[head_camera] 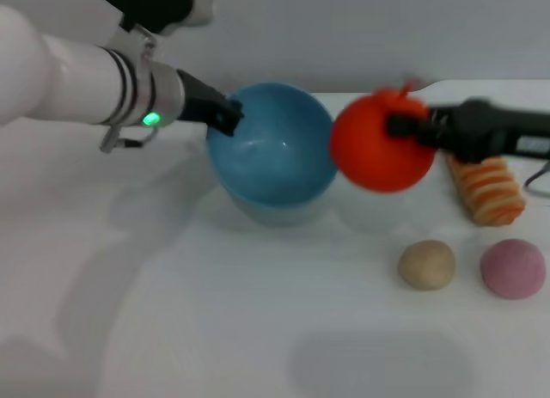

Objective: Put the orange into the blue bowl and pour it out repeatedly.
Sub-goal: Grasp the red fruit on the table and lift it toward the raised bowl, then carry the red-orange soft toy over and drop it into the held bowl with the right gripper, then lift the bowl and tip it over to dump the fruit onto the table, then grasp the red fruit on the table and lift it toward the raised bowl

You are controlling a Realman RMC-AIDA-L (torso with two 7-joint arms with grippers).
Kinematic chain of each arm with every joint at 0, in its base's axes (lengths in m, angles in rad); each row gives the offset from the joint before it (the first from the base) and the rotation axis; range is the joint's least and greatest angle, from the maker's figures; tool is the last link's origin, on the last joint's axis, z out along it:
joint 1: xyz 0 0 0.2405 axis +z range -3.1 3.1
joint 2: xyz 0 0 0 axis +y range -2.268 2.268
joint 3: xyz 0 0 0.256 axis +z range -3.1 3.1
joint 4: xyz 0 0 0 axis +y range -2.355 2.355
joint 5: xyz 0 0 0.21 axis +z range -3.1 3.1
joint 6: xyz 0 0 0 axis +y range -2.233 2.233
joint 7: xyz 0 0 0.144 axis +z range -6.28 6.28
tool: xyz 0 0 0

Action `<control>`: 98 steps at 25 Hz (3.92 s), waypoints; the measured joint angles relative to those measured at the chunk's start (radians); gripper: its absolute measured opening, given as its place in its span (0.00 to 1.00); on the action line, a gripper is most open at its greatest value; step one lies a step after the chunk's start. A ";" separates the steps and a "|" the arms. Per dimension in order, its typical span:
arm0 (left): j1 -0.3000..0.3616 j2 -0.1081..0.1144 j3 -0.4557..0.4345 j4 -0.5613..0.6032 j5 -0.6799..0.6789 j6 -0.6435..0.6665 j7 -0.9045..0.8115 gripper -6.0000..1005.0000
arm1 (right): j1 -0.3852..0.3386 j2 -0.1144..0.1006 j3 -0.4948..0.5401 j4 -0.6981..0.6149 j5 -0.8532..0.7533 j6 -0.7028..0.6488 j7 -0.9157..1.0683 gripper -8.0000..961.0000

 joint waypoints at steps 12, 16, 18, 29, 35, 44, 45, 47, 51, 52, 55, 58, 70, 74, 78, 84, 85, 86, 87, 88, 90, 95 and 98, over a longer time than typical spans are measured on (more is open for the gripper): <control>-0.034 -0.005 0.172 0.055 -0.098 0.050 0.002 0.00 | 0.088 0.000 -0.007 0.169 -0.065 0.122 -0.034 0.06; -0.040 -0.005 0.171 0.055 -0.098 0.050 0.002 0.00 | 0.096 0.000 -0.008 0.183 -0.073 0.135 -0.037 0.15; -0.041 -0.005 0.168 0.055 -0.098 0.050 0.003 0.00 | 0.093 0.001 -0.006 0.183 -0.072 0.139 -0.040 0.18; -0.033 -0.003 0.162 0.047 -0.097 0.031 0.004 0.00 | 0.054 0.001 0.007 0.174 -0.051 0.154 -0.057 0.42; -0.016 0.003 0.170 0.093 -0.019 -0.022 0.021 0.00 | -0.031 0.001 0.089 0.163 0.044 0.170 -0.135 0.55; 0.043 0.000 0.288 0.247 0.248 -0.157 0.029 0.00 | -0.189 0.004 0.292 0.175 0.083 0.175 -0.240 0.63; 0.056 0.000 0.315 0.265 0.285 -0.184 0.029 0.00 | -0.197 0.005 0.312 0.179 0.083 0.175 -0.242 0.63; 0.102 -0.001 0.387 0.311 0.377 -0.272 0.042 0.00 | -0.208 0.005 0.339 0.197 0.084 0.175 -0.250 0.63; 0.192 -0.001 0.500 0.364 0.408 -0.439 0.213 0.00 | -0.214 0.000 0.354 0.221 0.077 0.180 -0.274 0.63; 0.217 -0.002 0.522 0.371 0.409 -0.477 0.269 0.00 | -0.213 0.000 0.354 0.221 0.077 0.182 -0.277 0.63; 0.278 -0.004 0.574 0.379 0.411 -0.613 0.418 0.00 | -0.206 0.000 0.354 0.226 0.076 0.184 -0.279 0.63; 0.325 -0.002 0.621 0.364 0.411 -0.731 0.588 0.00 | -0.197 0.000 0.355 0.231 0.077 0.190 -0.279 0.63; 0.422 -0.008 0.734 0.231 0.412 -1.152 0.966 0.00 | -0.172 -0.001 0.354 0.259 0.074 0.219 -0.280 0.63; 0.427 -0.008 0.750 0.181 0.412 -1.292 0.977 0.00 | -0.173 0.000 0.355 0.261 0.074 0.223 -0.280 0.63; 0.425 -0.013 0.755 0.156 0.364 -1.321 0.971 0.00 | -0.174 -0.001 0.355 0.272 0.079 0.224 -0.280 0.63; 0.387 -0.012 0.700 0.233 -0.016 -1.131 0.965 0.00 | -0.168 -0.005 0.342 0.271 0.074 0.213 -0.270 0.63; 0.377 -0.011 0.668 0.252 -0.101 -1.072 0.964 0.00 | -0.166 -0.007 0.336 0.270 0.068 0.209 -0.265 0.63; 0.366 -0.010 0.632 0.265 -0.176 -1.020 0.962 0.00 | -0.164 -0.009 0.329 0.268 0.064 0.202 -0.261 0.63; 0.359 -0.010 0.607 0.274 -0.226 -0.985 0.960 0.00 | -0.162 -0.010 0.318 0.266 0.058 0.191 -0.259 0.63; 0.340 -0.009 0.545 0.283 -0.330 -0.904 0.946 0.00 | -0.159 -0.012 0.308 0.265 0.052 0.180 -0.258 0.63; 0.302 -0.006 0.442 0.279 -0.470 -0.755 0.892 0.00 | -0.151 -0.018 0.288 0.265 0.033 0.160 -0.248 0.63; 0.178 0.000 0.203 0.172 -0.542 -0.462 0.594 0.00 | -0.103 -0.028 0.218 0.235 -0.109 0.146 -0.110 0.63; 0.119 0.002 0.135 0.110 -0.475 -0.399 0.456 0.00 | -0.059 -0.032 0.160 0.212 -0.213 0.144 -0.002 0.63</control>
